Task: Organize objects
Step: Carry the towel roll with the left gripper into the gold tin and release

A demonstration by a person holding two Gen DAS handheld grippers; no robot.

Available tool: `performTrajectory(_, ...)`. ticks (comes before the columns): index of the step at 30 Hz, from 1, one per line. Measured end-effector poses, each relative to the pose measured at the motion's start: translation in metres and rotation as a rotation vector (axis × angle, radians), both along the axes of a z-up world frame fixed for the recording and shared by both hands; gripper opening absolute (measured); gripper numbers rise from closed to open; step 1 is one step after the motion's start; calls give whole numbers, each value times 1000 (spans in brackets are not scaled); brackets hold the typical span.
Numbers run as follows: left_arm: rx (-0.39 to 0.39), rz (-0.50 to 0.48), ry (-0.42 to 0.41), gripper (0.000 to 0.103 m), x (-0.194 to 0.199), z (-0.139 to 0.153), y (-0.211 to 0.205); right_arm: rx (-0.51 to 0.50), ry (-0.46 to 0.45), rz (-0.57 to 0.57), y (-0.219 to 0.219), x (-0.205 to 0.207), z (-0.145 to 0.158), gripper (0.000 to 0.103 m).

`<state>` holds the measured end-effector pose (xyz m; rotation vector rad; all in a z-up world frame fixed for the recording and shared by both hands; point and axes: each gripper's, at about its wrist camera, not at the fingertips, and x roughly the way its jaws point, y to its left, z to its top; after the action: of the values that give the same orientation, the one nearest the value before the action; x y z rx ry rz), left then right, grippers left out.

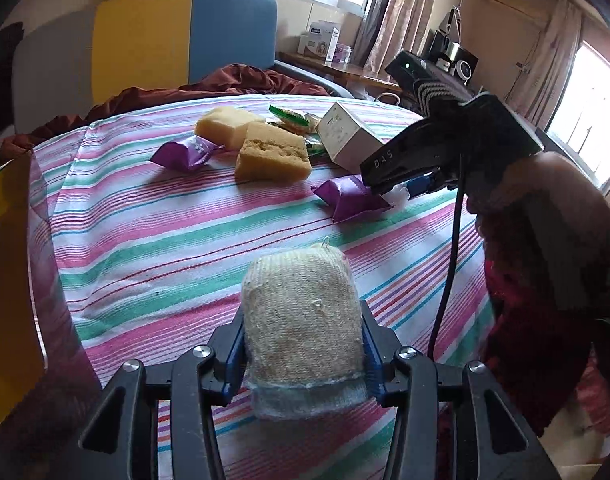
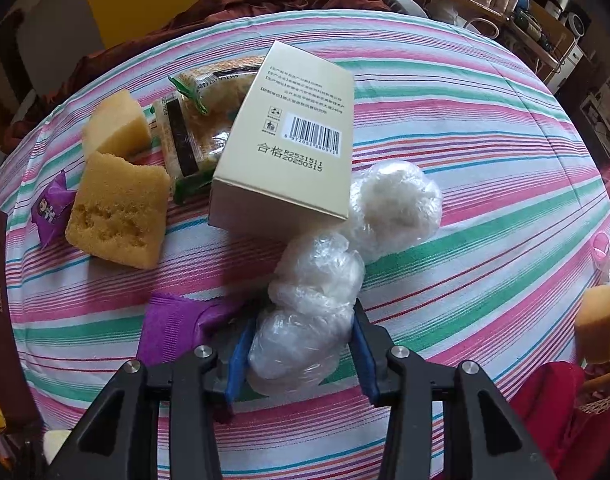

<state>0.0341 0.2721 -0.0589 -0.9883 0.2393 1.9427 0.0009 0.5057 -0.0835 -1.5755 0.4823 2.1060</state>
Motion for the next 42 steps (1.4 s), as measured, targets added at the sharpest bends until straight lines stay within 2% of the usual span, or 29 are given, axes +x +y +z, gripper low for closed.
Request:
performTrajectory(7,67,102,38,48,-16,43,-45,21,-3,16,-3,0,5,45)
performTrajectory(12,89,292,1,48,-58,63,-106,28,-5,23,-3,-1,8,44)
performTrajectory(17,-6,513,3,48,-110,60,-179,34,-7,33,-3,-2,12,43)
performTrajectory(23,-113,680,-89,48,-168,35,-241,37,-7,38,-6,-5,15,43)
performTrajectory(31,-214,756,-164,48,-211,5,-258,38,-8,39,-14,-10,16,43)
performTrajectory(39,-290,763,-132,50,-224,-1,-256,38,-8,39,-17,-15,15,43)
performTrajectory(42,-291,751,-120,53,-224,-1,-253,38,-8,38,-21,-20,15,43)
